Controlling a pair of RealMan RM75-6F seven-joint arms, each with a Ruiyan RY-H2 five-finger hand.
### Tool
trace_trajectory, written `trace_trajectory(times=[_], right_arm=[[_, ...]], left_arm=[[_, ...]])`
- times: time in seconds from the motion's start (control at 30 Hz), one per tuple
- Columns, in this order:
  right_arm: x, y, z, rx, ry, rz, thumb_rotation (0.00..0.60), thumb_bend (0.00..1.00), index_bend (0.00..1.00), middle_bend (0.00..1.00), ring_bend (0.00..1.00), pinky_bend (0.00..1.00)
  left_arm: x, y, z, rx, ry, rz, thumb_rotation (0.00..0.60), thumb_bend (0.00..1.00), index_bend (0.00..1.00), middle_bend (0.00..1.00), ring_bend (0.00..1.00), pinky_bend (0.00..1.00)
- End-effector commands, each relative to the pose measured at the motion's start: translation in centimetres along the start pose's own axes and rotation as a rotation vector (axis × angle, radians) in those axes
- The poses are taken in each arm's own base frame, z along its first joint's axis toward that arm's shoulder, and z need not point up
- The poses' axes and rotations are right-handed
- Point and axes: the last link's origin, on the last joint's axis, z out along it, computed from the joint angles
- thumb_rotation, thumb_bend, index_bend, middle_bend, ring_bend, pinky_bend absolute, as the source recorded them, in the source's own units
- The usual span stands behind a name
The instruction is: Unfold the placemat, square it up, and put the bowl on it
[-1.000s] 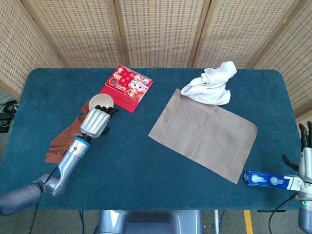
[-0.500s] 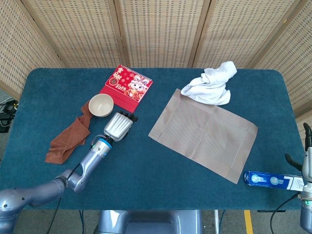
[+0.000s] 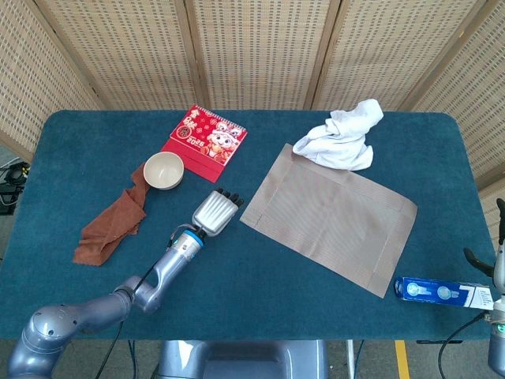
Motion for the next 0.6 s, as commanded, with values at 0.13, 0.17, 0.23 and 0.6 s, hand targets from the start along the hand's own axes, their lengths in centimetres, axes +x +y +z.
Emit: trace_trajectory(times=[0.13,0.17,0.23,0.6], right_arm=[[0.1,0.2,0.1,-0.006,0.001,0.01,0.6,0.29,0.01,0.0,0.0,0.0],[0.1,0.2,0.1,-0.008,0.001,0.011,0.6,0.29,0.01,0.0,0.0,0.0],[0.2,0.3,0.1,-0.012,0.003,0.015,0.6,0.29,0.01,0.0,0.0,0.0],[0.2,0.7,0.3,-0.024,0.003,0.03,0.6,0.29,0.01,0.0,0.0,0.0]], left_arm=[[0.0,1.6,1.2,-0.003,0.022,0.008,0.6,0.2,0.35,0.34,0.4,0.39],[-0.1,1.8,1.3,-0.004,0.022,0.011,0.6,0.19,0.35,0.34,0.4,0.39],[-0.2,2.2,1.6,-0.002,0.024,0.015,0.6,0.19,0.36,0.34,0.4,0.39],[-0.5,3.0,2.6,0.016,0.033,0.027,0.6,0.2,0.37,0.35,0.4,0.39]])
